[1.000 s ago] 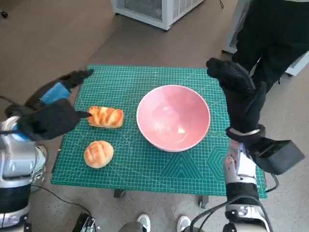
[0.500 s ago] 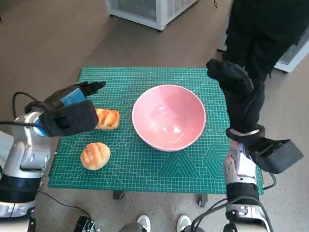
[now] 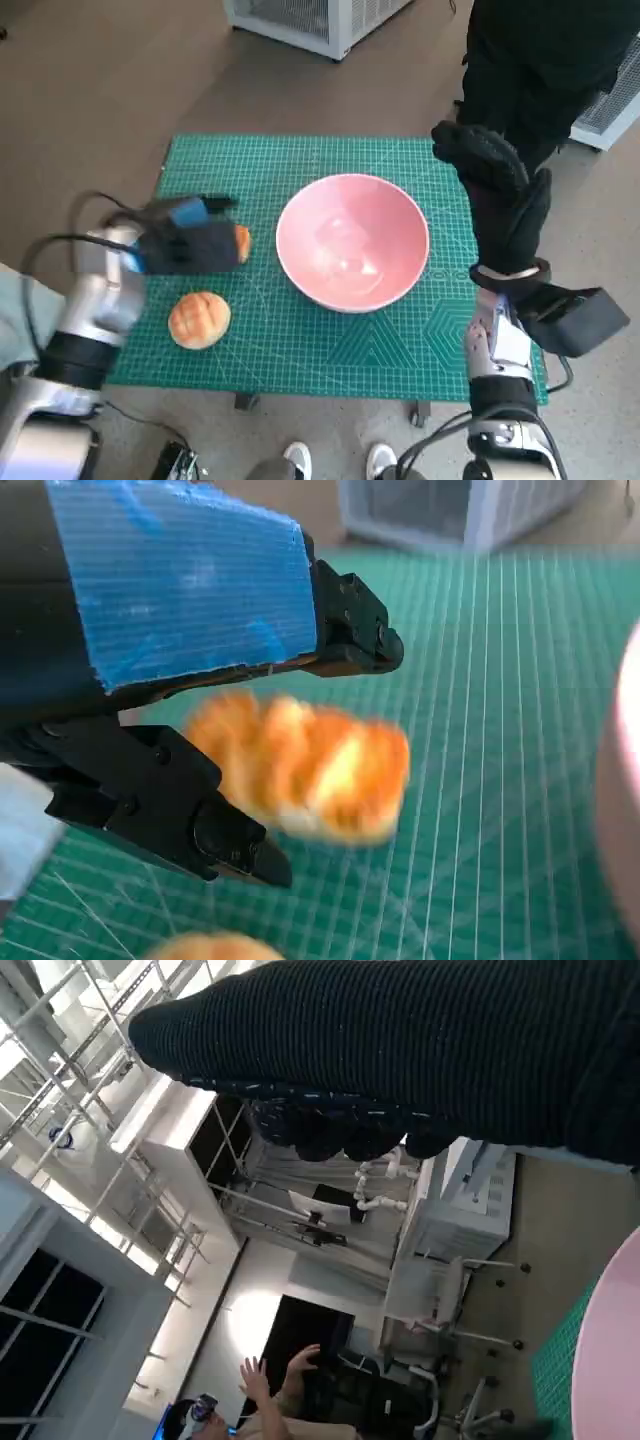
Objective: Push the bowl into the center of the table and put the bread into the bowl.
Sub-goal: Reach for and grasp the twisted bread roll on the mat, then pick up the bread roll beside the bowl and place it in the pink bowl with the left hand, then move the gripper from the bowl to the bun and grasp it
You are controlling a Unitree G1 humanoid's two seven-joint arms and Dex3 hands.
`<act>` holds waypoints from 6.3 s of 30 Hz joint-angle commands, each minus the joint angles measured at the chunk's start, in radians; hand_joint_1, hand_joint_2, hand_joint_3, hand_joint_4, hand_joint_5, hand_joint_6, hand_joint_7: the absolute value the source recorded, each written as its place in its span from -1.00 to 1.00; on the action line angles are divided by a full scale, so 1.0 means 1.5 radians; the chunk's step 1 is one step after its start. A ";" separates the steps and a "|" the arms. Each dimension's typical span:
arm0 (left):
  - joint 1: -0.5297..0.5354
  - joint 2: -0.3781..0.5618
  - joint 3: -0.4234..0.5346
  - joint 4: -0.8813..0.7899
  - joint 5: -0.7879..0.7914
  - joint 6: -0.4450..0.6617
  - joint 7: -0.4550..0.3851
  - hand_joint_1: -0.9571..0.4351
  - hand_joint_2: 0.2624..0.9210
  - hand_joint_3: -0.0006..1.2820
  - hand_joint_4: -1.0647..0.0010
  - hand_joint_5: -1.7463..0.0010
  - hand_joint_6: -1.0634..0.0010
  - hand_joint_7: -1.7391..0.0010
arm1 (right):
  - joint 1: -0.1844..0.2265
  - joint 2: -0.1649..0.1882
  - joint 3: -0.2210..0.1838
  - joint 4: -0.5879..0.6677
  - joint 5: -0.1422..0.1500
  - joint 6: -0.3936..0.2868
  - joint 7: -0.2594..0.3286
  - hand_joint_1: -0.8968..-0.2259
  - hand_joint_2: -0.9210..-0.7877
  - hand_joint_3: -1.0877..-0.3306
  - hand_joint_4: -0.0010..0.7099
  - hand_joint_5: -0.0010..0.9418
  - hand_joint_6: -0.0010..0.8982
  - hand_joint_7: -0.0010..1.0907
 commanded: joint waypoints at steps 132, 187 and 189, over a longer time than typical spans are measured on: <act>0.134 0.137 0.288 -0.400 -0.386 -0.260 -0.206 -0.17 0.53 -0.99 1.00 1.00 0.62 0.99 | 0.059 0.018 0.010 -0.040 0.006 0.026 -0.017 -0.64 -1.00 -0.16 -0.35 -0.99 -0.77 -0.06; 0.407 0.133 0.263 -0.311 -0.207 -0.353 -0.040 0.31 0.40 -1.00 0.64 0.98 0.42 0.98 | 0.046 0.006 0.013 -0.017 0.012 0.035 0.024 -0.63 -1.00 -0.14 -0.39 -1.00 -0.84 0.01; 0.408 0.123 0.257 -0.301 -0.196 -0.363 -0.015 0.38 0.40 -1.00 0.53 0.98 0.34 0.97 | 0.048 0.005 0.013 -0.020 0.013 0.037 0.025 -0.63 -1.00 -0.14 -0.39 -1.00 -0.84 0.01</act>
